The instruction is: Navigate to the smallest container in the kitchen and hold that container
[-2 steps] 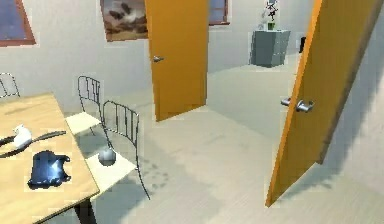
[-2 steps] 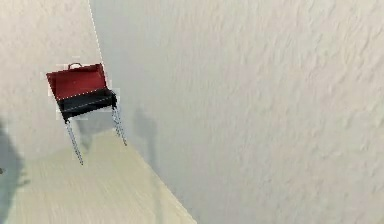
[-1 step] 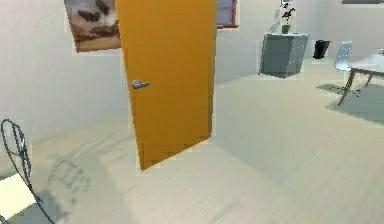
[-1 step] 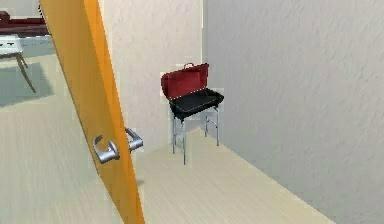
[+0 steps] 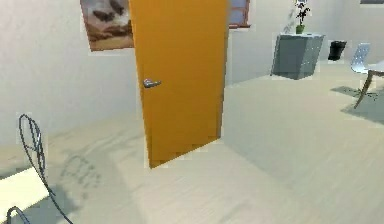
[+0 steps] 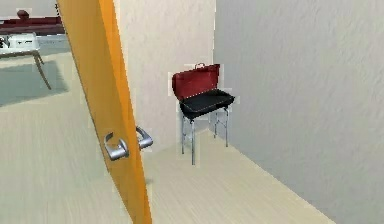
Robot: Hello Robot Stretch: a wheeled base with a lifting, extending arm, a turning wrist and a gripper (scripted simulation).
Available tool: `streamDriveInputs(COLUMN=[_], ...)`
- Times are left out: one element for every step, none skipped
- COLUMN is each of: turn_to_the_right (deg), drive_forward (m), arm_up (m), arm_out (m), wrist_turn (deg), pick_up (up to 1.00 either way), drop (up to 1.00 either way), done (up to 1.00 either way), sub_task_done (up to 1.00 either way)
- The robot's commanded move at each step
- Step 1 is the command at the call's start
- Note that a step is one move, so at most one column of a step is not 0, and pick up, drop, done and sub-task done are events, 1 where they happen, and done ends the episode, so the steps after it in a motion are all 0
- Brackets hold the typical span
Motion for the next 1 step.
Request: streamDriveInputs(turn_to_the_right=[0.0], drive_forward=[0.2], arm_up=[0.0], arm_out=[0.0], wrist_turn=[0.0], pick_up=[0.0], drop=[0.0], done=[0.0], sub_task_done=[0.0])
